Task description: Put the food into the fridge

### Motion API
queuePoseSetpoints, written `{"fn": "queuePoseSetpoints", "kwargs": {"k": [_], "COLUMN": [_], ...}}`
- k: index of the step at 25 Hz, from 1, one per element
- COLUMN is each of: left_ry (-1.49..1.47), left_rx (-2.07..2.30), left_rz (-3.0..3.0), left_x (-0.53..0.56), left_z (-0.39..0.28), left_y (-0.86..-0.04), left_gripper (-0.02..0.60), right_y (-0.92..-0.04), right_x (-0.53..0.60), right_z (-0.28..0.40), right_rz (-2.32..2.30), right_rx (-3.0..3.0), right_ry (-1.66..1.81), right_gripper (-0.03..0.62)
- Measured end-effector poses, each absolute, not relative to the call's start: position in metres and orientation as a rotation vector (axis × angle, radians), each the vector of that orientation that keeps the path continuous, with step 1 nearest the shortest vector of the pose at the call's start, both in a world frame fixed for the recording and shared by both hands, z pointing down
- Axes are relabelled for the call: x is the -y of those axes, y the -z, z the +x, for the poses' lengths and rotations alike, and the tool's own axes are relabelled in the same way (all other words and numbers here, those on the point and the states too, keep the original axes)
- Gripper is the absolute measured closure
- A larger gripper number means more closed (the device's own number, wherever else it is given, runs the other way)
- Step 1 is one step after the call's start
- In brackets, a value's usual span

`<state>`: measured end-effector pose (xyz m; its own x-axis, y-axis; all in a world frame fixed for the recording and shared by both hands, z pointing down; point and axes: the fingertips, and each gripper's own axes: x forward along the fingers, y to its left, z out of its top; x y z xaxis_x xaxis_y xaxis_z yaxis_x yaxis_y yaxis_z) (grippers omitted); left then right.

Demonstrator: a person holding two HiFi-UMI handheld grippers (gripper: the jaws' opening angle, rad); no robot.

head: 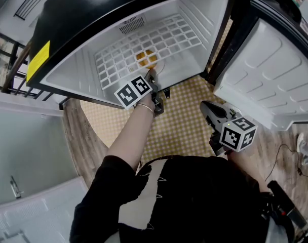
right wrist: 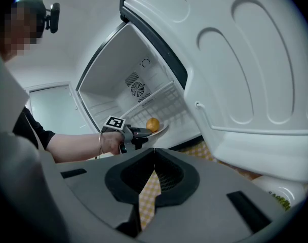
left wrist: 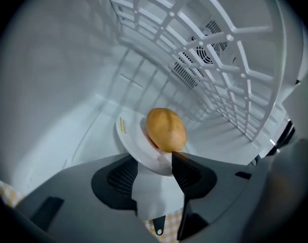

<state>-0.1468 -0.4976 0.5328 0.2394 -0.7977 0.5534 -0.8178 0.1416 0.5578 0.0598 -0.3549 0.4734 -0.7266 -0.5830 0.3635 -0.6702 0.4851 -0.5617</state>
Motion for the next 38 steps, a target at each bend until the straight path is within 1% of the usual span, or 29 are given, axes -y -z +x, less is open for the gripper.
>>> {"fn": "queuePoseSetpoints", "kwargs": {"k": [5, 22, 38], "left_ry": [-0.104, -0.42, -0.505], "left_rx": [1.551, 1.57, 1.566], "left_rz": [1.657, 1.817, 1.835], "left_x": [0.498, 0.497, 0.497], "left_z": [-0.148, -0.151, -0.154], "left_y": [-0.534, -0.54, -0.545], "left_gripper": [0.356, 0.345, 0.321], "right_y": [-0.473, -0.476, -0.481], "right_x": [0.353, 0.347, 0.344], "right_z": [0.061, 0.066, 0.064], "right_rz": [1.094, 1.073, 1.028], "right_rx": [2.619, 2.626, 2.627], "right_ry": [-1.102, -1.138, -1.166], "right_gripper": [0.579, 0.579, 0.579]}}
